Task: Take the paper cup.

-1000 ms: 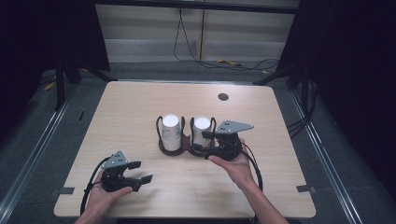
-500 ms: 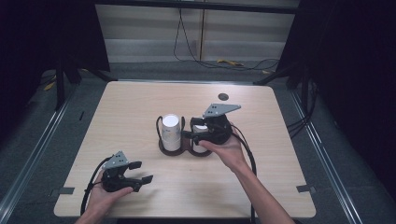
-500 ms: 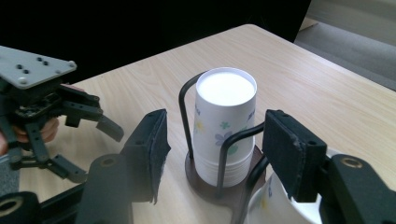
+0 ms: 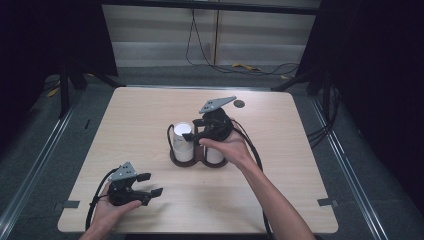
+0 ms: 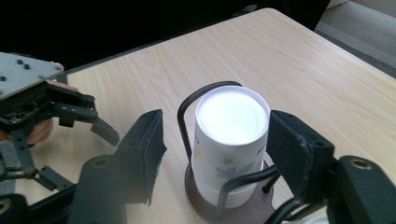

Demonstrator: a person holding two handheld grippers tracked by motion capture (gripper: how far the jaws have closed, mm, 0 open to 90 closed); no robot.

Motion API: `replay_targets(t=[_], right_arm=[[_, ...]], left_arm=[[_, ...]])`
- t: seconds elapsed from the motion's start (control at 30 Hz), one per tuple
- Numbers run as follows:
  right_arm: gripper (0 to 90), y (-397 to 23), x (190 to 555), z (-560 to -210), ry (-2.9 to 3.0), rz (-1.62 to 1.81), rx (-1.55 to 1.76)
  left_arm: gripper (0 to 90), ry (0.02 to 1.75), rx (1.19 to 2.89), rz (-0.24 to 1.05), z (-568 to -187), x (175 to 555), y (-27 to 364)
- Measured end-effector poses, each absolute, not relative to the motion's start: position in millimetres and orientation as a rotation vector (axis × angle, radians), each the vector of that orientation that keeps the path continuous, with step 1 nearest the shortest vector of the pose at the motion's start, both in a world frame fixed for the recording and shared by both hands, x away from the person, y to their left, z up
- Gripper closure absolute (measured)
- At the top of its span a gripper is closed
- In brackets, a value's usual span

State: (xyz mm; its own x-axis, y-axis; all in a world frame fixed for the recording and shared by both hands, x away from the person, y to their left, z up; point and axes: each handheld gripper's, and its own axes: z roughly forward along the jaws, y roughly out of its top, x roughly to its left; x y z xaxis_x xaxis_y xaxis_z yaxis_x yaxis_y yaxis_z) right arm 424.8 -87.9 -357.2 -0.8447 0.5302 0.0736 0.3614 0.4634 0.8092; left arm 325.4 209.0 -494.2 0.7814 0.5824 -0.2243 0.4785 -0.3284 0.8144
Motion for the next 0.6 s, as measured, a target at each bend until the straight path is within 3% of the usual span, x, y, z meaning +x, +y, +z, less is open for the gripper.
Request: replay_targets(t=[0.27,0.6], right_arm=[[31.0,-68.4,443.8,-358.8,2.611,1.195,0.749],[31.3,-58.9,460.9,-362.7,2.678,1.108,0.757]], left_arm=[[23.9,0.799,1.986,0.124,-494.6,325.3,208.9],[23.2,0.792,1.997,0.125,-495.1,325.0,208.8]])
